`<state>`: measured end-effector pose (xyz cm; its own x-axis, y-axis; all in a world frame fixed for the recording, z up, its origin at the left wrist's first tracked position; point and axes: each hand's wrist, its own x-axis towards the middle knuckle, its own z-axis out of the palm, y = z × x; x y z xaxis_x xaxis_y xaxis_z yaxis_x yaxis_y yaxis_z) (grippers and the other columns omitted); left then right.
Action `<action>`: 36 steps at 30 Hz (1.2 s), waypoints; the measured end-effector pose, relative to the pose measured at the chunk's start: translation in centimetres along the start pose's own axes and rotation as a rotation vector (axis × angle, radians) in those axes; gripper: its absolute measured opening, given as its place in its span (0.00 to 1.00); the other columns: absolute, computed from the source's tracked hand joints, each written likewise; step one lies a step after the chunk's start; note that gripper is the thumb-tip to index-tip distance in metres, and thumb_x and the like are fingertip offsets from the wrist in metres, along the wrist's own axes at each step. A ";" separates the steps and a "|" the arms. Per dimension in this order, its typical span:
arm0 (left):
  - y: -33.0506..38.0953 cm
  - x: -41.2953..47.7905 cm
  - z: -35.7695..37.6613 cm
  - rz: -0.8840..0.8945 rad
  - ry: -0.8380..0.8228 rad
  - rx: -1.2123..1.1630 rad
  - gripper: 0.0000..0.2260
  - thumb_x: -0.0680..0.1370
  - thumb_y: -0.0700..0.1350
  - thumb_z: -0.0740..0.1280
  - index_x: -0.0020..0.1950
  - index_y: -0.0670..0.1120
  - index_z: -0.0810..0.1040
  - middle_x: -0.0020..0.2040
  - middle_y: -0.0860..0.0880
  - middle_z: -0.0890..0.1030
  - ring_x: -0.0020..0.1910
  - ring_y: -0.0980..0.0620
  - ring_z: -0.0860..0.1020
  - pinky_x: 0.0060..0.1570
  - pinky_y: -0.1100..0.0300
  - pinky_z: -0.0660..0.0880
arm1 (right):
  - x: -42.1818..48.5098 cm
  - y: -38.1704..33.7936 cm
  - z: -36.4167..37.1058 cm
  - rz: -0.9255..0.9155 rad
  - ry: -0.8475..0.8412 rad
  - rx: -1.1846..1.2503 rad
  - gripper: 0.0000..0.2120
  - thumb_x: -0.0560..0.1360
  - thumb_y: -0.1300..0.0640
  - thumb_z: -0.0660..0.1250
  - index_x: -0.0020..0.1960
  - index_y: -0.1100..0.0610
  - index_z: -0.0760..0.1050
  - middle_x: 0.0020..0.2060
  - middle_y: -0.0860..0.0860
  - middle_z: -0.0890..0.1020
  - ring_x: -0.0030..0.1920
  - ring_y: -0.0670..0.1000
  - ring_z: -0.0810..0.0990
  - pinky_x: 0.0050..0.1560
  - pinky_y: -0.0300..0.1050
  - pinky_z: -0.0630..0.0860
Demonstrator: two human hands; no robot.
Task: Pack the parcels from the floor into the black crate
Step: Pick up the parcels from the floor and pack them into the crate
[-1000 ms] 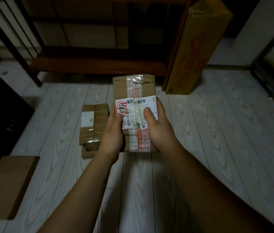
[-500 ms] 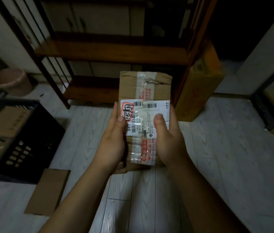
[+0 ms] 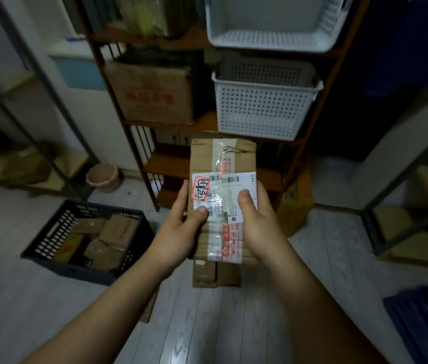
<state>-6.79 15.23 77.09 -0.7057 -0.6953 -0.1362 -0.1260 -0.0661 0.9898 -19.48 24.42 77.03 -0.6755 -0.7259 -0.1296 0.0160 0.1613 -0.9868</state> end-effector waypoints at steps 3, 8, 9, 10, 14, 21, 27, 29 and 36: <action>3.8 -3.8 -0.8 0.029 0.048 -0.034 0.24 0.79 0.48 0.61 0.73 0.62 0.59 0.62 0.52 0.79 0.55 0.53 0.81 0.55 0.49 0.78 | -3.0 -3.8 0.1 -0.032 -0.089 -0.003 0.14 0.81 0.47 0.56 0.64 0.33 0.63 0.52 0.43 0.81 0.49 0.46 0.83 0.51 0.52 0.80; 7.5 -8.7 -2.8 0.114 0.236 -0.066 0.27 0.77 0.49 0.65 0.74 0.58 0.58 0.58 0.58 0.77 0.51 0.55 0.81 0.49 0.55 0.79 | -6.3 -8.8 1.9 -0.134 -0.233 0.039 0.17 0.81 0.51 0.57 0.68 0.39 0.63 0.49 0.42 0.81 0.45 0.43 0.83 0.41 0.41 0.79; 7.9 -9.5 -3.7 0.122 0.251 -0.073 0.30 0.76 0.50 0.67 0.74 0.57 0.56 0.59 0.58 0.76 0.51 0.56 0.81 0.48 0.57 0.78 | -6.8 -9.6 2.5 -0.158 -0.240 0.048 0.17 0.81 0.51 0.57 0.69 0.42 0.64 0.48 0.42 0.81 0.43 0.41 0.83 0.38 0.38 0.78; 8.2 -10.2 -4.8 0.129 0.227 -0.071 0.34 0.73 0.51 0.70 0.74 0.58 0.56 0.61 0.56 0.75 0.52 0.55 0.80 0.49 0.56 0.78 | -7.3 -10.2 3.3 -0.181 -0.247 0.058 0.16 0.81 0.52 0.58 0.68 0.44 0.65 0.47 0.43 0.81 0.41 0.40 0.83 0.36 0.35 0.77; 8.9 -12.9 -10.6 0.150 0.123 -0.049 0.48 0.59 0.53 0.79 0.74 0.62 0.57 0.67 0.49 0.74 0.59 0.48 0.79 0.57 0.46 0.77 | -8.9 -12.2 7.6 -0.240 -0.296 0.078 0.15 0.81 0.50 0.58 0.67 0.45 0.67 0.50 0.44 0.82 0.43 0.41 0.83 0.39 0.38 0.79; 8.6 -16.3 -23.1 0.210 0.229 -0.070 0.40 0.68 0.44 0.74 0.75 0.56 0.58 0.64 0.48 0.77 0.58 0.49 0.80 0.57 0.47 0.76 | -11.4 -12.6 21.0 -0.235 -0.473 0.089 0.18 0.79 0.54 0.63 0.66 0.41 0.65 0.55 0.46 0.81 0.49 0.45 0.83 0.44 0.41 0.81; 7.7 -18.4 -34.2 0.191 0.295 -0.030 0.35 0.73 0.47 0.71 0.75 0.59 0.57 0.67 0.50 0.74 0.60 0.49 0.78 0.62 0.42 0.73 | -12.4 -12.7 32.3 -0.242 -0.486 0.066 0.20 0.79 0.55 0.63 0.69 0.44 0.65 0.51 0.41 0.79 0.42 0.35 0.82 0.36 0.31 0.77; 7.7 -18.6 -37.1 0.164 0.287 0.008 0.38 0.68 0.54 0.72 0.74 0.63 0.57 0.67 0.51 0.75 0.59 0.49 0.79 0.61 0.42 0.73 | -12.5 -13.1 34.9 -0.226 -0.493 0.078 0.20 0.79 0.55 0.63 0.69 0.44 0.64 0.51 0.41 0.79 0.43 0.37 0.82 0.36 0.31 0.77; 7.2 -15.0 -44.1 0.093 0.235 -0.006 0.30 0.77 0.45 0.66 0.74 0.63 0.57 0.64 0.49 0.77 0.54 0.49 0.82 0.55 0.44 0.77 | -8.9 -13.4 41.6 -0.209 -0.440 0.008 0.18 0.79 0.51 0.63 0.66 0.40 0.66 0.56 0.45 0.80 0.53 0.47 0.82 0.53 0.49 0.81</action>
<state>33.64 -6.39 88.09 -0.5327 -0.8457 -0.0323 -0.0635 0.0018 0.9980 16.98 0.91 87.33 -0.2886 -0.9564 0.0439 -0.0799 -0.0216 -0.9966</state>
